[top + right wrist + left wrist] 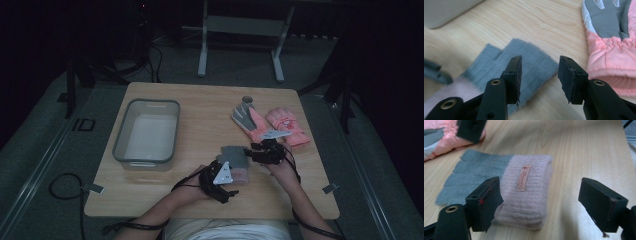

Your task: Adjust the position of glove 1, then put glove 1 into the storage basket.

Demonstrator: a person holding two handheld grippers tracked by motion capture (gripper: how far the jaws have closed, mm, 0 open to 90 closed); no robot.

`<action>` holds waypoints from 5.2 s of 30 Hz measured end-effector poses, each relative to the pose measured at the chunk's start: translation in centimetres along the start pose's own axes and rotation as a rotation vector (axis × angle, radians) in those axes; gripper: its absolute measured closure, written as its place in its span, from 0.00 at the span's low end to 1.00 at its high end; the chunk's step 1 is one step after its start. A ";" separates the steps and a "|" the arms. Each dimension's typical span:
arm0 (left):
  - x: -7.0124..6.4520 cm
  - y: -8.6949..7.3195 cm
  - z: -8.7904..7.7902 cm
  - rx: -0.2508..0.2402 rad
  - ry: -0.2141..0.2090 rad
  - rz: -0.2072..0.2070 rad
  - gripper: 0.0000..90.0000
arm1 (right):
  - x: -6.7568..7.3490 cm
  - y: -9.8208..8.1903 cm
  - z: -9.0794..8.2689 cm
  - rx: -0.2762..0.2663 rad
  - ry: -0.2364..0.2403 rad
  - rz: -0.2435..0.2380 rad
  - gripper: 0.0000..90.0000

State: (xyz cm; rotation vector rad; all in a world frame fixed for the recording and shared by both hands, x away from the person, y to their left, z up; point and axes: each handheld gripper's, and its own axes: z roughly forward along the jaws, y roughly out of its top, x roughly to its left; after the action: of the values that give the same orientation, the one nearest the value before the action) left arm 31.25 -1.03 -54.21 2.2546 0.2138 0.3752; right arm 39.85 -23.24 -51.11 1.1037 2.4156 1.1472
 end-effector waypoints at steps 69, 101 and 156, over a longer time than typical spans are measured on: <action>7.7 5.2 -10.7 0.149 0.038 0.097 0.78 | 4.4 11.0 1.8 -0.049 0.171 0.015 0.84; 11.5 -1.8 -20.4 0.231 0.162 0.041 0.78 | 13.0 20.1 8.5 -0.065 0.294 -0.075 0.84; 18.7 -9.3 -17.2 0.442 0.032 -0.214 0.20 | 13.6 18.5 14.6 -0.012 0.291 -0.039 0.60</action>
State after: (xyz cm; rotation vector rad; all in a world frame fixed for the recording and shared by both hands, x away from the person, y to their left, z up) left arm 42.80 22.35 -46.94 2.6241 0.5990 0.2676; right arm 47.73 2.22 -45.66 0.9366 2.6265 1.3915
